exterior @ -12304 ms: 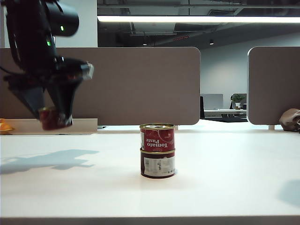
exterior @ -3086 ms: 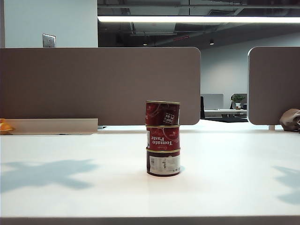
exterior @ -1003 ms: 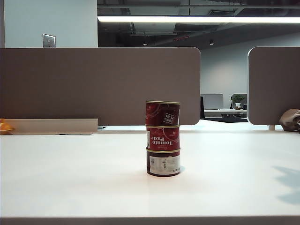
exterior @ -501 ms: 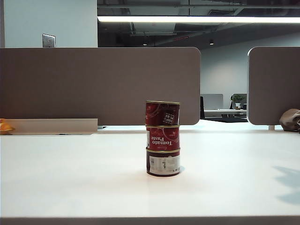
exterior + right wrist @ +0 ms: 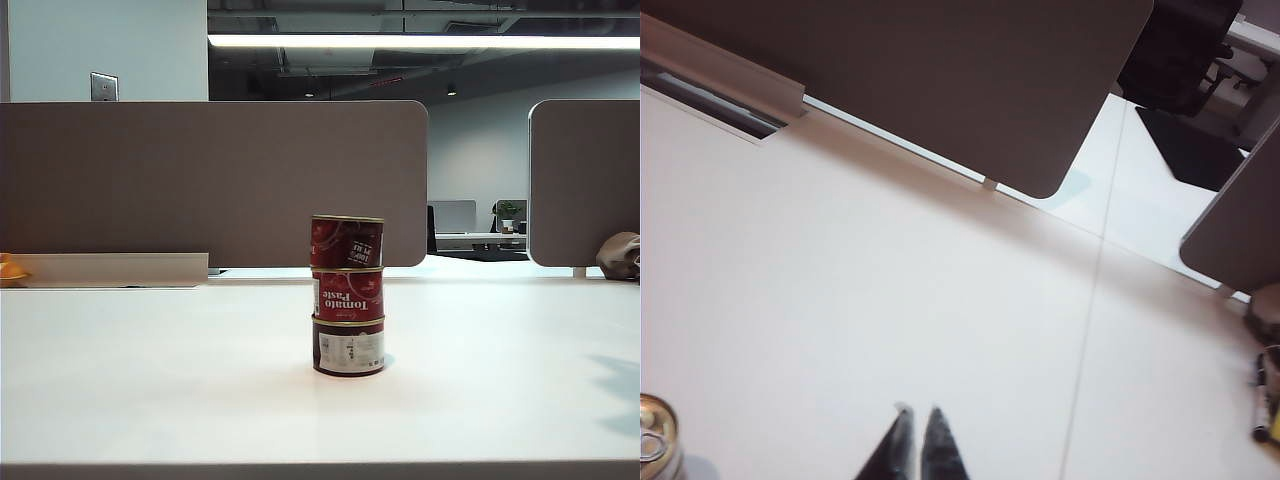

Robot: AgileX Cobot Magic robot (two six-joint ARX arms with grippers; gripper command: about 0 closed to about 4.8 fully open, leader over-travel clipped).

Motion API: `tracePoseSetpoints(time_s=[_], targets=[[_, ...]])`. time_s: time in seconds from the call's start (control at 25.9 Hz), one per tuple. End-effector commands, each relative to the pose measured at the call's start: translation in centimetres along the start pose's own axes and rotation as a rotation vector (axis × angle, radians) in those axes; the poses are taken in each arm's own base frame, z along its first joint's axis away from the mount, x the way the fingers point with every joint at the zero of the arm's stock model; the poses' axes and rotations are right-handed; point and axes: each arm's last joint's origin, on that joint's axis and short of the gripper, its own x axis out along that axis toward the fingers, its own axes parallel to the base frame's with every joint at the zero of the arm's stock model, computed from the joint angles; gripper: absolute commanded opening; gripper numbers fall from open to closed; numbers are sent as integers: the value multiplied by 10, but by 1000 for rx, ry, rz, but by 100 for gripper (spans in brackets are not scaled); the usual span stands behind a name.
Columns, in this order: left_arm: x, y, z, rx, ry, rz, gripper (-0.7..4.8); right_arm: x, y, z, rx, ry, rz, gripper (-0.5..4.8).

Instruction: Pick up the cans one by one and stack them together.

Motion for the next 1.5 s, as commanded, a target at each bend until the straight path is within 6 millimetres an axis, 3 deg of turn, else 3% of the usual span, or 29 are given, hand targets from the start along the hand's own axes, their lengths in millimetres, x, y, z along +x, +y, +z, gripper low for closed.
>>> tracePoseSetpoints(time_s=[0.04, 0.35, 0.58, 0.81, 0.96, 1.16, 1.5], targets=[[0, 0, 2, -3, -10, -6, -5, -24, -20, 4, 40, -79, -82, 22], [0, 0, 2, -3, -10, -6, -5, -91, -56, -2, 157, -281, -273, 22], [0, 0, 2, -3, -10, -6, -5, -109, -61, -21, 279, -303, -397, 22], [0, 0, 2, -3, -10, -6, -5, -96, -49, -59, 305, -313, -337, 22], [0, 0, 2, -3, -10, -6, -5, -64, -41, -95, 382, -314, -255, 22], [0, 0, 2, -3, -10, -6, -5, -46, -33, -130, 412, -307, -247, 22], [0, 0, 2, -3, -10, -6, -5, -40, -33, -148, 418, -253, -303, 22]])
